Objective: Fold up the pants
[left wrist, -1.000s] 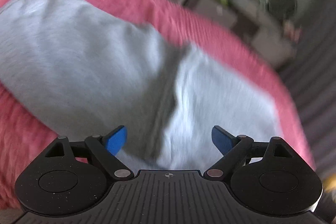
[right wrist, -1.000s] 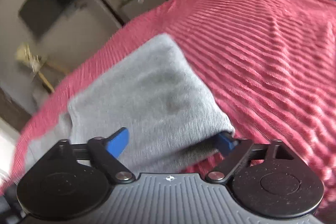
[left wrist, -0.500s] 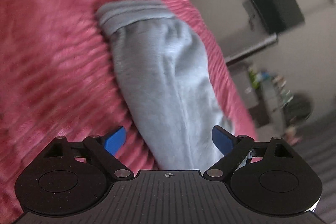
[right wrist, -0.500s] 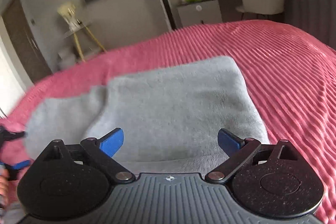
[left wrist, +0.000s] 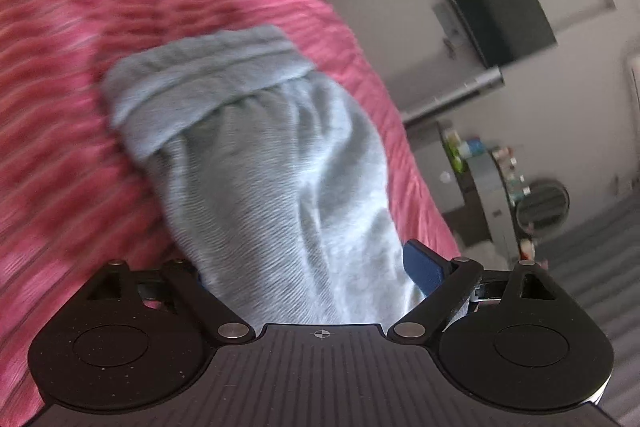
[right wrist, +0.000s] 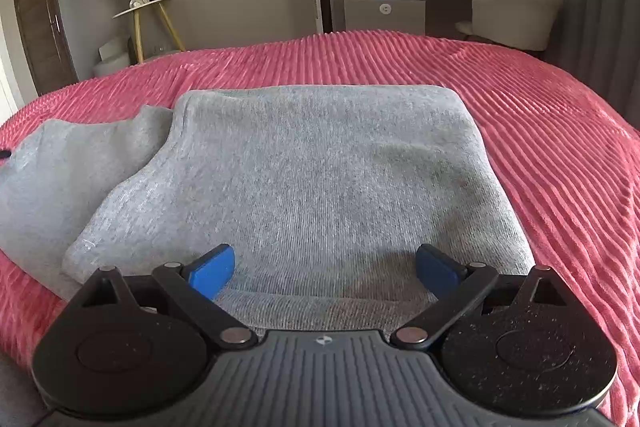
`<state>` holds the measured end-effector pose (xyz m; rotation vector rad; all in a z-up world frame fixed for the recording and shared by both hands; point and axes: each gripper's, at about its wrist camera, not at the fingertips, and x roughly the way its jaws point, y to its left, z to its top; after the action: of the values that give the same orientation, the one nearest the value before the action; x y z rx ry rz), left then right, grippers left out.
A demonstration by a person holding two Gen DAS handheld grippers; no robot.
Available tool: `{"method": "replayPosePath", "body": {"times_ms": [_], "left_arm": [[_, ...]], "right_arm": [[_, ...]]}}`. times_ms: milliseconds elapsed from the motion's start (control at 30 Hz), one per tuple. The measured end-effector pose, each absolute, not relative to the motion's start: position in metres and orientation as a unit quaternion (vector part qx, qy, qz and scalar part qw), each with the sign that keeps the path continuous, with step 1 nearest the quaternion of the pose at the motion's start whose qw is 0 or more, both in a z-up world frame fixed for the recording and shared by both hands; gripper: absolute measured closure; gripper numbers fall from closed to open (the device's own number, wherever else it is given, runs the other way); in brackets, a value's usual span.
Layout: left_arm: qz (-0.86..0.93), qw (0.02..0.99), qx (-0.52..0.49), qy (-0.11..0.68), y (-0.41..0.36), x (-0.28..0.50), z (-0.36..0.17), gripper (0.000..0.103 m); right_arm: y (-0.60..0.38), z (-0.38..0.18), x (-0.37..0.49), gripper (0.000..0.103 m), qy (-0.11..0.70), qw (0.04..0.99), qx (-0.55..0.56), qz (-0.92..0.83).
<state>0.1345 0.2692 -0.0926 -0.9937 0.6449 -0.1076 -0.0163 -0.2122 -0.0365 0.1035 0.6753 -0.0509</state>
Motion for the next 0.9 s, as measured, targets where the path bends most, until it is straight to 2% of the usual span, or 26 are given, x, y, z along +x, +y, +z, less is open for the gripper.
{"method": "replayPosePath", "body": {"times_ms": [100,200,233,267,333,433,533,600,633,667,767,900], "left_arm": [[-0.048,0.84,-0.446,0.306,0.264,0.144,-0.097,0.013],[-0.053,0.833,-0.466,0.294,0.272,0.146,-0.101,0.019],[-0.057,0.825,-0.482,0.289,0.276,0.146,-0.103,0.029],[-0.063,0.821,-0.493,0.28,0.28,0.143,-0.105,0.049],[-0.056,0.817,-0.504,0.275,0.285,0.141,-0.109,0.075],[-0.054,0.826,-0.485,0.284,0.283,0.144,-0.111,0.073],[-0.05,0.817,-0.499,0.285,0.282,0.154,-0.114,0.055],[-0.04,0.812,-0.504,0.293,0.28,0.162,-0.113,0.054],[-0.036,0.814,-0.498,0.297,0.28,0.166,-0.112,0.062],[-0.027,0.817,-0.489,0.306,0.279,0.17,-0.111,0.079],[-0.022,0.819,-0.481,0.312,0.278,0.17,-0.107,0.086],[-0.022,0.832,-0.469,0.295,0.275,0.16,-0.091,0.088]], "right_arm": [[-0.213,-0.038,-0.014,0.006,0.327,0.943,0.051,-0.025],[-0.214,-0.04,-0.014,0.006,0.322,0.945,0.055,-0.026],[-0.214,-0.04,-0.013,0.006,0.322,0.945,0.053,-0.026],[-0.213,-0.041,-0.014,0.006,0.322,0.945,0.049,-0.026],[-0.211,-0.042,-0.014,0.006,0.322,0.945,0.041,-0.026],[-0.212,-0.042,-0.013,0.006,0.32,0.946,0.042,-0.025],[-0.213,-0.043,-0.011,0.006,0.319,0.947,0.042,-0.024],[-0.212,-0.044,-0.011,0.006,0.319,0.947,0.035,-0.024],[-0.212,-0.044,-0.01,0.006,0.319,0.947,0.032,-0.024],[-0.212,-0.044,-0.01,0.006,0.319,0.947,0.032,-0.024],[-0.214,-0.044,-0.011,0.006,0.318,0.947,0.039,-0.021],[-0.217,-0.043,-0.012,0.006,0.314,0.948,0.054,-0.019]]}}
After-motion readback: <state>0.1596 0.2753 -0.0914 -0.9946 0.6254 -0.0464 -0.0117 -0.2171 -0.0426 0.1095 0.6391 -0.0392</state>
